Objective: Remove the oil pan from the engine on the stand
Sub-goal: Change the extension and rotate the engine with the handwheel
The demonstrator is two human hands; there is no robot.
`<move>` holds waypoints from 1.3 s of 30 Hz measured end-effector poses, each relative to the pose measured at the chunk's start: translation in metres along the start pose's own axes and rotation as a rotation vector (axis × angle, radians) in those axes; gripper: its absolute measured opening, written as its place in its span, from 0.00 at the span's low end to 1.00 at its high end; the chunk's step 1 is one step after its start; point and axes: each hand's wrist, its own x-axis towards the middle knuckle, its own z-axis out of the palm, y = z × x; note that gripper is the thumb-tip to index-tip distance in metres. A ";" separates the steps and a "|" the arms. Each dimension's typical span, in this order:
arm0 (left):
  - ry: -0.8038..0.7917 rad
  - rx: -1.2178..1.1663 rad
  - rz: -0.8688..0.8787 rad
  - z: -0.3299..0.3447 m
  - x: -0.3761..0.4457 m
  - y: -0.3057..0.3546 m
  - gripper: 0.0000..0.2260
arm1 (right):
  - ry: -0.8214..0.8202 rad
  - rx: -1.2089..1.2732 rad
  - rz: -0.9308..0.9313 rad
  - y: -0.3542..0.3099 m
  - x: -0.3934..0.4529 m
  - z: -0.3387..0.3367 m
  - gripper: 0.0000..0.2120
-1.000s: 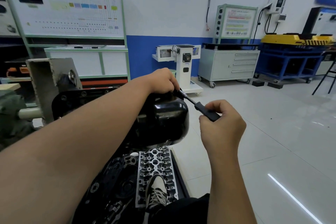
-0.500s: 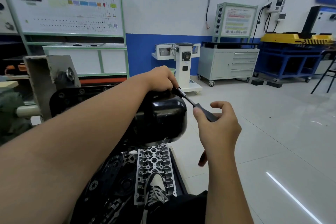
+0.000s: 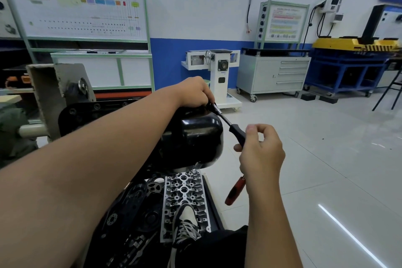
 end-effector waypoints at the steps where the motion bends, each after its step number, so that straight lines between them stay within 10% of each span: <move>1: 0.001 -0.007 -0.002 0.000 0.001 0.000 0.20 | 0.012 -0.015 -0.015 -0.001 0.000 0.000 0.05; 7: -0.022 -0.103 -0.007 0.001 0.004 -0.004 0.20 | 0.092 -0.123 -0.177 -0.010 -0.003 0.000 0.20; 14: -0.008 -0.157 -0.022 0.003 0.008 -0.009 0.22 | -0.051 -0.207 -0.070 -0.031 0.013 0.002 0.06; 20: -0.010 -0.161 -0.044 0.004 0.011 -0.011 0.24 | -0.035 -0.372 -0.292 -0.047 0.015 0.006 0.15; 39: -0.079 -0.012 -0.044 0.009 0.017 -0.009 0.23 | -0.057 -0.162 -0.063 -0.015 0.023 -0.010 0.07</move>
